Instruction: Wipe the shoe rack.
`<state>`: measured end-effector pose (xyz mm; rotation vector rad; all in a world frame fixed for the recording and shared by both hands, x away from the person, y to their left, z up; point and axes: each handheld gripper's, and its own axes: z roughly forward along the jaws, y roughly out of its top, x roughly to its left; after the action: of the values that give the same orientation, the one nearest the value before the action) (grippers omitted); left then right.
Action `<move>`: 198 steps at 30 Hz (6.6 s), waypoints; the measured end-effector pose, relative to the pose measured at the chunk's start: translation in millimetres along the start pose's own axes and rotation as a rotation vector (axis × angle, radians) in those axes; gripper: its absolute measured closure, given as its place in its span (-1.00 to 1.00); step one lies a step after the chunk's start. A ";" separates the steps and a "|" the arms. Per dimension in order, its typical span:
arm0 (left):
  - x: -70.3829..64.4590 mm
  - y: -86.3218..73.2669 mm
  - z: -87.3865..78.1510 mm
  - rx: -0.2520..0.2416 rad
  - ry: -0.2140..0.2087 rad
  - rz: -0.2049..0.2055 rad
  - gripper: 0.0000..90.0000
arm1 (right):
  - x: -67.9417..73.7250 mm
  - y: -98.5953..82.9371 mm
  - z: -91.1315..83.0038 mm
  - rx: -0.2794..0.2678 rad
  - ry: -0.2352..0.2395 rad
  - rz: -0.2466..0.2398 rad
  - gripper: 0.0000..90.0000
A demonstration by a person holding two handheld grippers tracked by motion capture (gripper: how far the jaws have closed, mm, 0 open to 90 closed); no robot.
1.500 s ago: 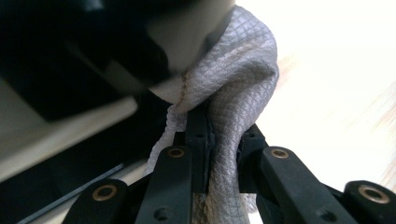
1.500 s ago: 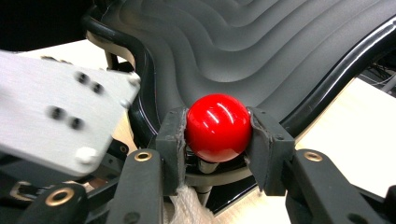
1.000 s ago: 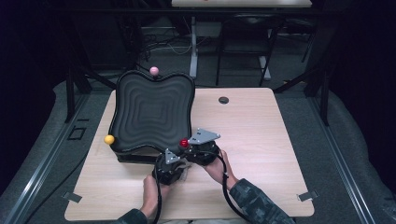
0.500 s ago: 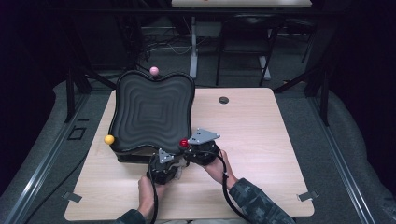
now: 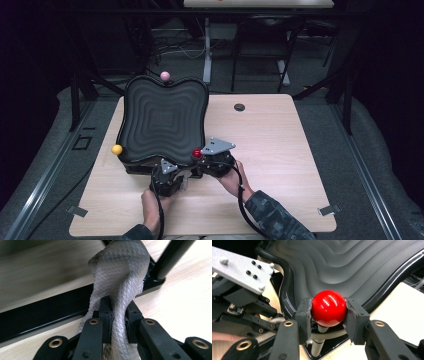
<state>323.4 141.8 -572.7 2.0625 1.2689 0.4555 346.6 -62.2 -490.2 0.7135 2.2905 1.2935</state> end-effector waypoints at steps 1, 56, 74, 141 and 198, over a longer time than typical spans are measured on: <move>1.1 -0.7 -0.2 -0.005 0.004 -0.008 0.76 | 0.0 0.0 0.0 0.000 0.001 0.000 0.33; 104.3 -32.5 -37.9 -0.016 0.345 -0.369 0.75 | 1.0 0.9 1.1 0.001 -0.003 -0.007 0.33; 90.2 -29.8 -32.6 -0.018 0.341 -0.314 0.79 | 0.9 0.8 1.4 -0.001 -0.002 -0.010 0.33; -12.6 1.5 -9.5 -0.056 -0.022 0.045 0.78 | 0.9 0.6 1.4 -0.001 -0.005 -0.013 0.33; 148.0 -18.6 -67.4 0.029 0.185 -0.197 0.78 | 1.5 0.3 2.6 -0.009 0.001 -0.023 0.34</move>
<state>340.1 302.2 -544.2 1.9294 1.5791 0.5487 347.0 -59.4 -491.3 0.6819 2.2853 1.2940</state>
